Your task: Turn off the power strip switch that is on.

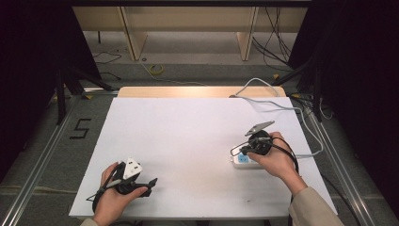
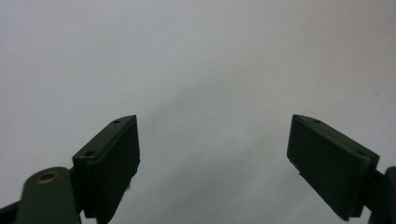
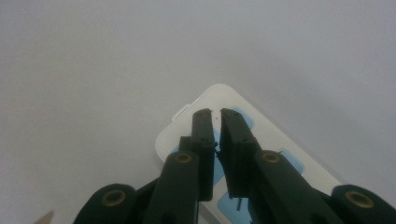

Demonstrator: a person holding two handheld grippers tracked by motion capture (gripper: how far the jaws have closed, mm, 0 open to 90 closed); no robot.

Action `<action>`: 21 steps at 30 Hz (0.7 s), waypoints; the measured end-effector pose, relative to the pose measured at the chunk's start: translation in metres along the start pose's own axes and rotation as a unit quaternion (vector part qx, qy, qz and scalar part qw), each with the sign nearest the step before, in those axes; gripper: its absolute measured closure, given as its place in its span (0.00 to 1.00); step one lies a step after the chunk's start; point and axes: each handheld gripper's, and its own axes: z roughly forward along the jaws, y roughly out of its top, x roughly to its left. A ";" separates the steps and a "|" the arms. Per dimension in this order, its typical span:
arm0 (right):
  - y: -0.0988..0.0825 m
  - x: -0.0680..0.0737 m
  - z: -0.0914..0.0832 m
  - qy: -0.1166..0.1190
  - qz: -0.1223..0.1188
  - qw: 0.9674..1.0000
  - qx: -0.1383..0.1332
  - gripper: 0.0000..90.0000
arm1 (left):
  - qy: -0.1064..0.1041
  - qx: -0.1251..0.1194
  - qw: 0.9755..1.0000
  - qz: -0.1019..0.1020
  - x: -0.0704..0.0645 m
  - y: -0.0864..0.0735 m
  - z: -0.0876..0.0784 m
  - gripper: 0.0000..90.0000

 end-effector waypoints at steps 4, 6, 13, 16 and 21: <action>-0.003 0.001 -0.002 0.004 -0.001 1.000 -0.002 0.93 | 0.000 0.000 1.000 0.000 0.000 0.000 0.000 0.19; -0.005 0.002 -0.002 0.006 0.001 1.000 -0.002 0.93 | 0.000 0.000 1.000 0.000 0.000 0.000 0.000 0.19; -0.007 0.006 -0.007 0.009 -0.005 1.000 -0.009 0.92 | 0.000 0.000 1.000 0.000 0.000 0.000 0.000 0.19; -0.009 0.008 -0.009 0.012 -0.006 1.000 -0.011 0.92 | -0.001 -0.001 1.000 -0.001 0.000 0.000 0.000 0.19; -0.014 0.010 -0.009 0.017 -0.008 1.000 -0.017 0.91 | -0.001 0.000 1.000 0.000 0.000 0.000 0.000 0.19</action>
